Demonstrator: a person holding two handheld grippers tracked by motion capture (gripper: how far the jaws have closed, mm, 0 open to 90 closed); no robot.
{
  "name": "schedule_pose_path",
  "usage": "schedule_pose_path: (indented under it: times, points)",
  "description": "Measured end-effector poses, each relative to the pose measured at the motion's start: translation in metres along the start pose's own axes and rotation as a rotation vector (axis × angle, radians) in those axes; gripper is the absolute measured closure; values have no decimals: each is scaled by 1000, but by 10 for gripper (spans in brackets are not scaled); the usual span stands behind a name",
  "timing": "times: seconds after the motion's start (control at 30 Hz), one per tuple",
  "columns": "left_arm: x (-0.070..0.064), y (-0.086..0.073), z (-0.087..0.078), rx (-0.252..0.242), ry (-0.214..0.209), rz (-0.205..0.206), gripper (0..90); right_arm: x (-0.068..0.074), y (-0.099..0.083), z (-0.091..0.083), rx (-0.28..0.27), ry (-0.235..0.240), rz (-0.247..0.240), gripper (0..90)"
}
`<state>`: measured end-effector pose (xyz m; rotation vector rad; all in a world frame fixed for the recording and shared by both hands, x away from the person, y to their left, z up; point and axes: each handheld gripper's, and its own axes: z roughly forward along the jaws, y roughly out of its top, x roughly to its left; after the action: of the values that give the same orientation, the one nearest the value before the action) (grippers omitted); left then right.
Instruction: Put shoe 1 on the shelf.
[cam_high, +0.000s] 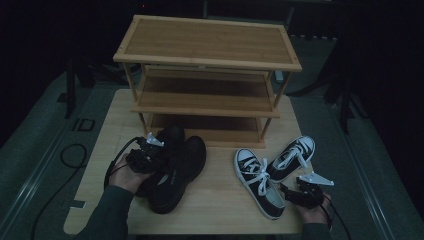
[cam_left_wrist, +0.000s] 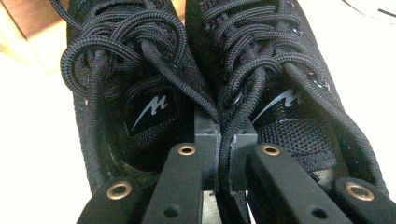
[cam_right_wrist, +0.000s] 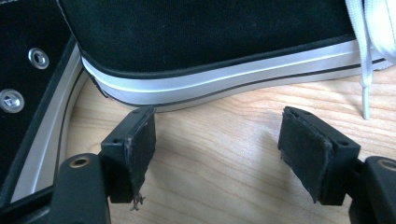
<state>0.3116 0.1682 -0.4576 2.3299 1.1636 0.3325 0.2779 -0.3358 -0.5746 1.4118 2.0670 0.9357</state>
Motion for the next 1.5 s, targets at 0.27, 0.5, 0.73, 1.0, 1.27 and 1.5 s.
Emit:
schedule_pose_path:
  times: [0.27, 0.5, 0.73, 1.0, 1.27, 1.5]
  points:
    - [3, 9, 5, 2, 11, 10, 860, 0, 0, 0, -1, 0, -3, 275]
    - [6, 15, 10, 7, 22, 7, 860, 0, 0, 0, 0, 0, -3, 275]
    - [6, 20, 15, 4, 29, 0, 860, 0, 0, 0, 0, 0, -1, 275]
    - [6, 30, 19, -2, 39, -9, 860, 0, 0, 0, 1, 0, -2, 275]
    - [5, 39, 24, -7, 56, -14, 860, 0, 0, 0, 1, 0, -1, 275]
    - [6, 44, 27, -8, 61, -16, 859, 0, 0, 0, 1, 0, -1, 275]
